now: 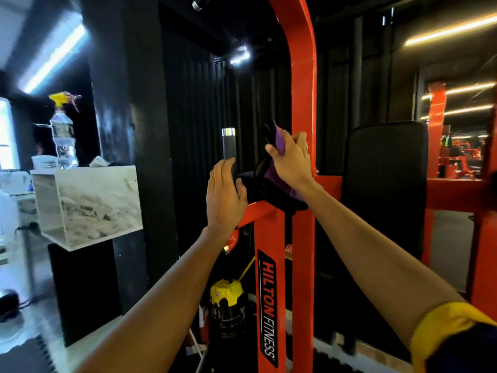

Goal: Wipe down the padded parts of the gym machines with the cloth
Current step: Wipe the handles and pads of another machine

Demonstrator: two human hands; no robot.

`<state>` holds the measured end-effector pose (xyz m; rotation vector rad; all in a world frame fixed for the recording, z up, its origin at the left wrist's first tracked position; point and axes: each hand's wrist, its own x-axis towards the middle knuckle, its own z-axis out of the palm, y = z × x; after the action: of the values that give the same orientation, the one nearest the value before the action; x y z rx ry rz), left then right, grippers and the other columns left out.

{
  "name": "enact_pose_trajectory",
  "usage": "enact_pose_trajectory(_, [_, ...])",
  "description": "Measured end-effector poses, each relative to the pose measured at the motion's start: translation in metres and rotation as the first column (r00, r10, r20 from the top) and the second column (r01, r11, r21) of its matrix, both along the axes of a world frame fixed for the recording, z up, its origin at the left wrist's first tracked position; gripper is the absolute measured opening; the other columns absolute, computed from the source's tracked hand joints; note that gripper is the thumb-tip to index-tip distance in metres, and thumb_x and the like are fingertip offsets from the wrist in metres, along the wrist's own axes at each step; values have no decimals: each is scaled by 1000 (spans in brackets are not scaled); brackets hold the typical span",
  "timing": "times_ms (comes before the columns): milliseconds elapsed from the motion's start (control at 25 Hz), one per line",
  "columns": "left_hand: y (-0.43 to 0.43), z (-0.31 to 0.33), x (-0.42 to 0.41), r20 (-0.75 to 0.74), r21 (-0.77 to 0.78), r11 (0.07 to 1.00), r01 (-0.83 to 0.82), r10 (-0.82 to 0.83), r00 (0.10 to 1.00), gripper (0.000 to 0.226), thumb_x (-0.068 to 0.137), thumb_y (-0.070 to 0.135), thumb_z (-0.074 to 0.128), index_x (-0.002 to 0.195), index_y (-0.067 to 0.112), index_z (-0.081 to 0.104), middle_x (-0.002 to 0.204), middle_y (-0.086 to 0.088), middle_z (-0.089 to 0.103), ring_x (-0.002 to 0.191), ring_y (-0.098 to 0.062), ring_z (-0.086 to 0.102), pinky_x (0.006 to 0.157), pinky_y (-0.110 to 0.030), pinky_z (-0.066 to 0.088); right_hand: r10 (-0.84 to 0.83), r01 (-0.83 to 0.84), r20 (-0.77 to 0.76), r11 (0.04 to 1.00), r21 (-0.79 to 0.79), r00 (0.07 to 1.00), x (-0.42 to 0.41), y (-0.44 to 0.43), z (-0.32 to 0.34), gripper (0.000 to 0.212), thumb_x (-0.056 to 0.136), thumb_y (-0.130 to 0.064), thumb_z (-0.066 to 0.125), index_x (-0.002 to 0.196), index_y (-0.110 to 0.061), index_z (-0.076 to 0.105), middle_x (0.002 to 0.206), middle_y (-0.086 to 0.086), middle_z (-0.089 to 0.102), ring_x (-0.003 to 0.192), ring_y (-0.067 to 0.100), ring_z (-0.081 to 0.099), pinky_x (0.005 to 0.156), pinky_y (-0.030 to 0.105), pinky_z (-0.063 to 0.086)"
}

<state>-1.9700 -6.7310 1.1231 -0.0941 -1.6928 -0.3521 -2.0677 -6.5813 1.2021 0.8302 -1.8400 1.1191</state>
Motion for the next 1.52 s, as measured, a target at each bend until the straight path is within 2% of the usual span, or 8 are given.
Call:
enact_pose_trajectory(240, [-13, 25, -22, 41, 395, 897, 198, -232, 972, 40, 103, 18, 57, 139, 8, 43, 128, 2, 40, 112, -12, 51, 88, -16, 50, 15, -17, 21, 996, 87, 1000, -23, -52, -35, 52, 92, -39, 70, 140, -26, 58, 128, 3, 57, 124, 28, 53, 105, 45, 39])
enact_pose_trajectory(400, [-16, 39, -41, 63, 531, 814, 236, -316, 947, 27, 108, 24, 44, 129, 7, 48, 121, -4, 50, 90, -5, 55, 69, -2, 44, -69, 74, -86, 996, 54, 994, -28, -82, -88, 61, 96, -60, 46, 144, -22, 52, 144, 4, 50, 142, 26, 39, 122, 48, 23])
enact_pose_trajectory(560, [-15, 43, -63, 2, 631, 703, 327, -423, 906, 19, 108, 25, 37, 114, 13, 52, 87, -3, 63, 64, -6, 58, 51, -17, 46, -78, 85, -153, 995, 41, 985, -61, -76, -80, 59, 96, -61, 40, 136, -23, 61, 136, 3, 55, 136, 25, 46, 124, 50, 16])
enact_pose_trajectory(920, [-24, 45, -75, -25, 652, 659, 375, -476, 879, 27, 105, 26, 36, 110, 8, 55, 72, -5, 65, 51, -17, 53, 45, -31, 46, 125, 50, 401, 916, -399, 908, -98, -73, -51, 48, 98, -51, 56, 119, -12, 73, 127, 6, 64, 124, 33, 55, 115, 50, 31])
enact_pose_trajectory(1120, [-17, 47, -79, -3, 669, 703, 242, -323, 946, 61, 103, 60, 36, 90, 6, 62, 60, 0, 59, 44, -3, 54, 46, -17, 47, 79, -70, -184, 996, 53, 980, -75, -79, -69, 42, 91, -52, 54, 117, -23, 71, 122, -4, 68, 121, 20, 55, 115, 48, 33])
enact_pose_trajectory(1200, [-15, 48, -78, -13, 684, 685, 251, -333, 943, 62, 102, 63, 36, 88, 8, 60, 59, 0, 58, 41, -7, 51, 42, -21, 46, 139, -118, -158, 984, 134, 978, -103, -60, -54, 45, 94, -51, 53, 117, -17, 71, 119, 3, 70, 116, 26, 60, 105, 43, 41])
enact_pose_trajectory(1360, [-14, 46, -80, -35, 673, 689, 270, -334, 942, 59, 102, 61, 37, 87, 8, 59, 58, -2, 57, 40, -8, 49, 39, -23, 44, 95, -97, 298, 995, -8, 950, -147, -38, -34, 40, 97, -42, 59, 106, -5, 72, 115, 17, 70, 113, 39, 63, 97, 48, 47])
enact_pose_trajectory(1520, [-14, 47, -82, -28, 665, 709, 233, -289, 957, 57, 102, 60, 37, 91, 9, 60, 63, -2, 59, 41, -4, 52, 41, -21, 44, 105, -103, -1, 971, -215, 994, -102, -74, -66, 45, 87, -48, 52, 107, -15, 74, 110, 3, 72, 113, 30, 62, 108, 52, 41])
